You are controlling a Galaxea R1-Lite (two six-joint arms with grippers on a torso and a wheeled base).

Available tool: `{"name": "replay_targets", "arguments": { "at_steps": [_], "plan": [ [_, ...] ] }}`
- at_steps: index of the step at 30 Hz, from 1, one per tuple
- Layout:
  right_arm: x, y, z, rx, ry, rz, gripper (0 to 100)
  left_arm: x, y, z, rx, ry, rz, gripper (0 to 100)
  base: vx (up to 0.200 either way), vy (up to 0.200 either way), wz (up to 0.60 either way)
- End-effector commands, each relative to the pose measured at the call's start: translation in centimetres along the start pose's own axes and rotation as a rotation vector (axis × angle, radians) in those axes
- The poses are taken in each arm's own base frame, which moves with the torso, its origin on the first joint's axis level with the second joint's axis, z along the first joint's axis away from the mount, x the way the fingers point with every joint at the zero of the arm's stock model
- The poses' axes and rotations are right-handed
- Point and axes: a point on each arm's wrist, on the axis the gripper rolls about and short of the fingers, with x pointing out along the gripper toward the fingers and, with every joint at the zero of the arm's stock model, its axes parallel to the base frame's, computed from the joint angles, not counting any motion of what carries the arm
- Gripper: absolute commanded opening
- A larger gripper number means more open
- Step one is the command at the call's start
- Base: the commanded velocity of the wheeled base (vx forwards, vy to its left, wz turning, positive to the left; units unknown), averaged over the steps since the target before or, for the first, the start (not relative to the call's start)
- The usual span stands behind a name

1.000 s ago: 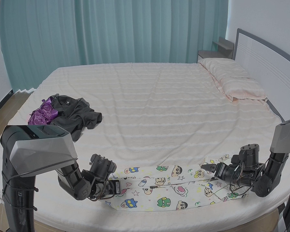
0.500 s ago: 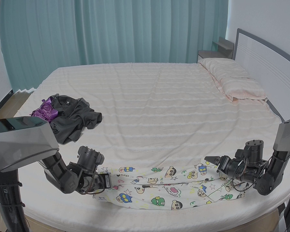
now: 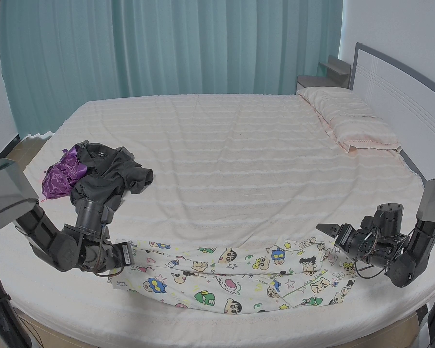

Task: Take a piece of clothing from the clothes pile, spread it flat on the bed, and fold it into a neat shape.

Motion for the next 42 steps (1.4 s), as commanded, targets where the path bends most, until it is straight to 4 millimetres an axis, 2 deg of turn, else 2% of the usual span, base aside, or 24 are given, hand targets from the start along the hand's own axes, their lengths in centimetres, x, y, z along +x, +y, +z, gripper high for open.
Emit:
{"name": "replay_targets", "arguments": {
  "at_steps": [1, 5, 6, 7, 8, 12, 13, 14, 16, 19, 22, 27, 28, 30, 31, 32, 34, 36, 37, 38, 39, 40, 41, 42],
  "plan": [
    [0.0, -0.3, 0.8, 0.010, -0.030, -0.005, 100, -3.1, 2.2, 2.1, -0.052, -0.074, -0.010, 0, 0.000, 0.000, 0.00],
    [0.1, -0.4, 0.9, 0.012, -0.033, -0.007, 100, -4.7, 3.8, 3.0, -0.081, -0.105, -0.012, 0, 0.000, 0.000, 0.00],
    [0.1, -0.5, 0.9, 0.013, -0.032, -0.008, 100, -5.8, 5.1, 3.5, -0.089, -0.120, -0.007, 0, 0.000, 0.000, 0.00],
    [0.1, -0.5, 0.9, 0.013, -0.032, -0.008, 100, -5.9, 5.3, 3.6, -0.093, -0.123, -0.005, 0, 0.000, 0.000, 0.00],
    [0.1, -0.5, 0.9, 0.013, -0.032, -0.008, 100, -6.8, 6.5, 3.9, -0.112, -0.133, 0.000, 0, 0.000, 0.000, 0.00],
    [0.2, -0.5, 0.9, 0.013, -0.029, -0.012, 100, -8.4, 9.2, 4.7, -0.170, -0.177, 0.013, 0, 0.000, 0.000, 0.00],
    [0.2, -0.5, 0.9, 0.013, -0.030, -0.010, 100, -8.5, 9.3, 4.7, -0.170, -0.179, 0.013, 0, 0.000, 0.000, 0.00],
    [0.2, -0.5, 0.9, 0.013, -0.029, -0.012, 100, -9.2, 10.6, 4.9, -0.182, -0.198, 0.028, 0, 0.000, 0.000, 0.00],
    [0.2, -0.5, 0.9, 0.013, -0.030, -0.010, 100, -9.8, 11.8, 5.2, -0.187, -0.215, 0.044, 0, 0.000, 0.000, 0.00],
    [0.2, -0.6, 0.8, 0.014, -0.028, -0.013, 100, -10.7, 12.9, 5.5, -0.199, -0.233, 0.053, 0, 0.000, 0.000, 0.00],
    [0.2, -0.6, 0.8, 0.013, -0.024, -0.012, 100, -11.4, 12.7, 5.5, -0.196, -0.240, 0.048, 0, 0.000, 0.000, 0.00],
    [0.2, -0.5, 0.7, 0.012, -0.022, -0.010, 100, -12.3, 9.9, 5.1, -0.128, -0.229, -0.007, 0, 0.000, 0.000, 0.00],
    [0.2, -0.5, 0.8, 0.012, -0.024, -0.010, 100, -12.5, 8.1, 4.7, -0.078, -0.210, -0.042, 0, 0.000, 0.000, 0.00],
    [0.2, -0.5, 0.7, 0.012, -0.022, -0.010, 100, -12.6, 5.7, 4.2, -0.018, -0.190, -0.081, 0, 0.000, 0.000, 0.00],
    [0.2, -0.5, 0.7, 0.012, -0.022, -0.010, 100, -12.6, 5.7, 4.2, -0.018, -0.190, -0.081, 0, 0.000, 0.000, 0.00],
    [0.2, -0.5, 0.7, 0.011, -0.021, -0.009, 100, -12.5, 2.9, 3.4, 0.023, -0.176, -0.105, 0, 0.000, 0.000, 0.00],
    [0.2, -0.5, 0.7, 0.012, -0.020, -0.010, 100, -12.4, -0.3, 2.7, 0.061, -0.174, -0.124, 0, 0.000, 0.000, 0.00],
    [0.2, -0.5, 0.7, 0.012, -0.020, -0.010, 100, -12.3, -2.9, 2.0, 0.089, -0.175, -0.144, 0, 0.000, 0.000, 0.00],
    [0.2, -0.5, 0.7, 0.011, -0.021, -0.009, 100, -12.3, -3.3, 2.0, 0.093, -0.175, -0.149, 0, 0.000, 0.000, 0.00],
    [0.2, -0.5, 0.6, 0.011, -0.019, -0.009, 100, -11.8, -5.6, 1.4, 0.123, -0.160, -0.170, 0, 0.000, 0.000, 0.00],
    [0.2, -0.5, 0.6, 0.011, -0.019, -0.009, 100, -11.4, -6.8, 1.1, 0.138, -0.152, -0.179, 0, 0.000, 0.000, 0.00],
    [0.2, -0.5, 0.6, 0.011, -0.019, -0.009, 100, -11.4, -6.8, 1.1, 0.138, -0.152, -0.179, 0, 0.000, 0.000, 0.00],
    [0.3, -0.5, 0.6, 0.011, -0.018, -0.010, 100, -10.4, -9.4, 0.5, 0.166, -0.139, -0.191, 0, 0.000, 0.000, 0.00],
    [0.3, -0.5, 0.5, 0.011, -0.015, -0.011, 100, -10.0, -10.1, 0.3, 0.175, -0.132, -0.192, 0, 0.000, 0.000, 0.00]
  ]
}}
